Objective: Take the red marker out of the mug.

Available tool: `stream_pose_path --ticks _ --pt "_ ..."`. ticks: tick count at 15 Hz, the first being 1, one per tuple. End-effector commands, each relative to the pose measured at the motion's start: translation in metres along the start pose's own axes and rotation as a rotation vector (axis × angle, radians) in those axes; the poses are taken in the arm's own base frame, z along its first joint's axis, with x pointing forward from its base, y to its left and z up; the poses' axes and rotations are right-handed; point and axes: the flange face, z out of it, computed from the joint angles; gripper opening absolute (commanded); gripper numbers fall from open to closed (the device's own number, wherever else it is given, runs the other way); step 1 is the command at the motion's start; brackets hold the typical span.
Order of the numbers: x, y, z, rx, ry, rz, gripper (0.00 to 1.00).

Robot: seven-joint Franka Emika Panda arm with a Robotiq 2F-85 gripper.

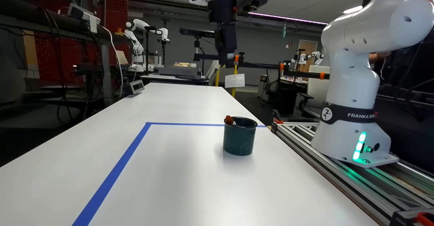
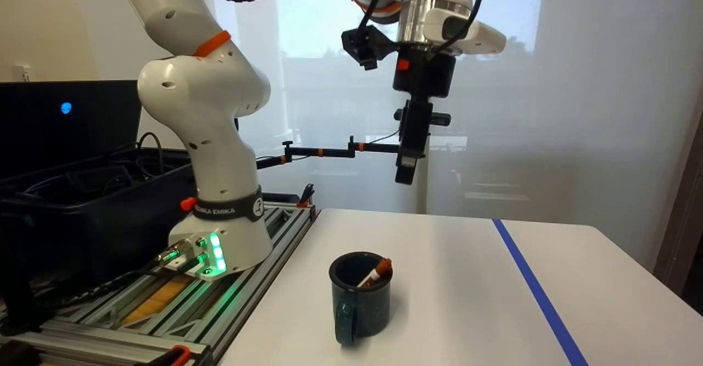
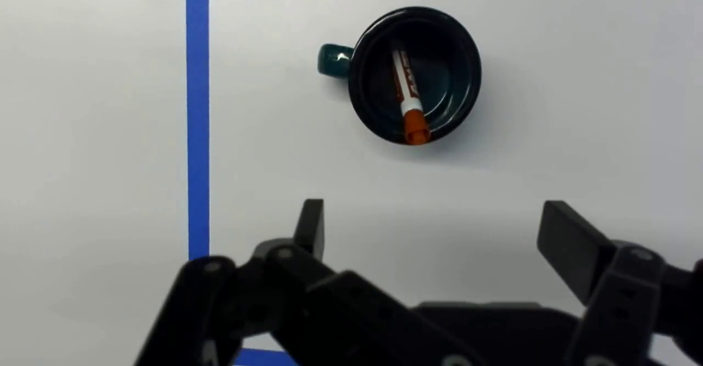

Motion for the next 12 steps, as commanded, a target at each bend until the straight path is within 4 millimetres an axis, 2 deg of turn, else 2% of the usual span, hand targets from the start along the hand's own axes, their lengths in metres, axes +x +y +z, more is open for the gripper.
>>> stream_pose_path --ticks 1,9,10,11,12 --pt "0.005 0.003 0.024 0.031 -0.053 -0.012 1.00" --pt "0.008 0.007 0.075 0.065 -0.094 -0.095 1.00" --pt "0.009 0.007 0.079 0.062 -0.090 -0.102 1.00" --pt "0.010 0.006 0.071 0.044 -0.110 -0.082 1.00" --pt "0.010 0.006 0.076 0.046 -0.109 -0.087 1.00"
